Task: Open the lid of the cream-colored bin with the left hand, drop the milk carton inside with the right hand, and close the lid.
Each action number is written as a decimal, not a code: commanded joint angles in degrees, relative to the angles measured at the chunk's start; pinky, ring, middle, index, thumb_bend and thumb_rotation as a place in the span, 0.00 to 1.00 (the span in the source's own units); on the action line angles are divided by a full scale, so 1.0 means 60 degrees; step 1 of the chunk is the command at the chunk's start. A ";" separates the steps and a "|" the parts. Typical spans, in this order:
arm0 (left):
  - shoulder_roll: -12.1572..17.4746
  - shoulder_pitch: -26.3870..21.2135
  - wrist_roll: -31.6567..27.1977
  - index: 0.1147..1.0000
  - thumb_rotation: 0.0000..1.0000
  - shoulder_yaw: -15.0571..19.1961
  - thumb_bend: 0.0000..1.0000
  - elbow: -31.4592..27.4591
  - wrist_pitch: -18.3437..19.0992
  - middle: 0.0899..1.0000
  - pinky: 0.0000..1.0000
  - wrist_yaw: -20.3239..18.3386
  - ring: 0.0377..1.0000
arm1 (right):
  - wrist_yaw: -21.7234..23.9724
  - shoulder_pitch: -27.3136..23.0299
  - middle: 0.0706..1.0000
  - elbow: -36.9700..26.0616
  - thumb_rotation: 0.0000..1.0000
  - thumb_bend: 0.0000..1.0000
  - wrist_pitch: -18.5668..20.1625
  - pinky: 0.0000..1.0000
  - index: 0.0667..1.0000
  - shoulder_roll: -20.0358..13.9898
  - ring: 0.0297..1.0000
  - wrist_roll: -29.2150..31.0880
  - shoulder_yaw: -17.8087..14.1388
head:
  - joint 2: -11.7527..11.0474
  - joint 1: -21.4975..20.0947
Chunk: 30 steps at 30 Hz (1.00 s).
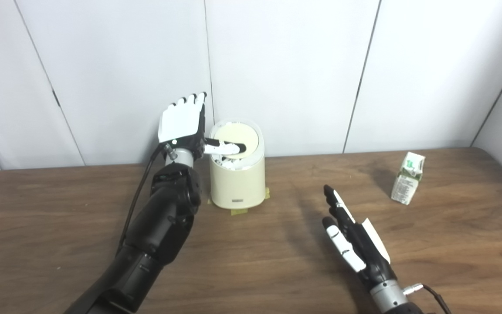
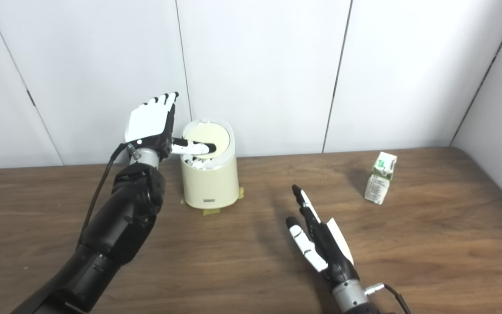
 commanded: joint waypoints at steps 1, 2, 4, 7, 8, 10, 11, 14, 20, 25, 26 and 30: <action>0.0048 -0.0482 0.1082 1.00 0.21 0.0122 1.00 0.0160 0.0103 1.00 1.00 -0.0100 1.00 | -0.0121 0.0026 1.00 0.0122 0.88 0.03 -0.0244 0.98 0.99 0.0060 1.00 -0.0184 0.0026 | 0.0006 -0.0005; 0.0033 -0.0476 0.1362 1.00 0.20 0.0166 1.00 0.0205 0.0103 1.00 1.00 -0.0174 1.00 | -0.0095 0.0033 1.00 0.0096 0.88 0.04 -0.0181 0.99 0.99 0.0076 1.00 -0.0122 0.0011 | 0.0006 -0.0006; 0.0047 -0.0457 0.1877 1.00 0.20 0.0179 1.00 0.0301 0.0102 1.00 1.00 -0.0302 1.00 | -0.0053 0.0042 1.00 0.0076 0.88 0.04 -0.0165 0.98 0.99 0.0073 1.00 -0.0065 0.0005 | 0.0007 -0.0016; 0.0059 -0.0403 0.2091 1.00 0.18 0.0185 1.00 0.0345 0.0101 1.00 1.00 -0.0382 1.00 | -0.0024 0.0067 1.00 -0.0025 0.90 0.05 -0.0003 0.99 0.99 0.0068 1.00 -0.0071 -0.0002 | 0.0023 0.0003; 0.0052 -0.0398 0.2133 1.00 0.18 0.0194 1.00 0.0365 0.0101 1.00 1.00 -0.0487 1.00 | -0.0029 0.0070 1.00 -0.0038 0.90 0.05 0.0009 0.99 0.99 0.0066 1.00 -0.0091 0.0001 | 0.0021 0.0004; 0.0052 -0.0395 0.2129 1.00 0.20 0.0184 1.00 0.0408 0.0099 1.00 1.00 -0.0622 1.00 | -0.0026 0.0069 1.00 -0.0028 0.91 0.04 -0.0014 0.99 0.99 0.0063 1.00 -0.0080 0.0006 | 0.0020 -0.0016; 0.0055 -0.0395 0.2077 1.00 0.20 0.0171 1.00 0.0432 0.0100 1.00 1.00 -0.0645 1.00 | -0.0026 0.0071 1.00 -0.0028 0.90 0.04 -0.0005 0.99 0.99 0.0065 1.00 -0.0081 0.0008 | 0.0020 -0.0019; 0.0038 -0.0341 0.1732 1.00 0.26 0.0213 1.00 0.0397 0.0099 1.00 1.00 -0.0517 1.00 | -0.0077 0.0081 1.00 -0.0053 0.90 0.04 0.0031 0.99 0.99 0.0058 1.00 -0.0219 0.0021 | 0.0027 -0.0021; -0.0619 -0.0166 -0.0827 1.00 0.98 0.1734 0.76 -0.0222 0.0017 1.00 1.00 -0.0419 1.00 | 0.0037 0.0077 1.00 -0.0086 0.90 0.05 0.0192 1.00 0.99 0.0093 1.00 0.0096 -0.0016 | 0.0025 -0.0023; -0.1388 -0.0104 -0.4444 1.00 1.00 0.3842 0.79 -0.0724 -0.0454 1.00 1.00 -0.0601 1.00 | 0.0009 0.0080 1.00 -0.0054 0.91 0.06 0.0131 0.98 1.00 0.0073 1.00 0.0025 0.0017 | 0.0003 -0.0047; -0.1453 -0.0041 -0.4944 1.00 1.00 0.4054 0.79 -0.0803 -0.0676 1.00 1.00 -0.0548 1.00 | 0.0011 0.0077 1.00 -0.0046 0.91 0.07 0.0169 0.99 1.00 0.0087 1.00 0.0058 0.0006 | 0.0003 -0.0047; -0.1418 0.0253 -0.6184 1.00 1.00 0.4194 0.77 -0.1049 -0.2001 1.00 1.00 -0.0198 1.00 | -0.0001 0.0081 1.00 -0.0054 0.91 0.07 0.0139 0.99 1.00 0.0048 1.00 -0.0029 0.0024 | 0.0047 -0.0060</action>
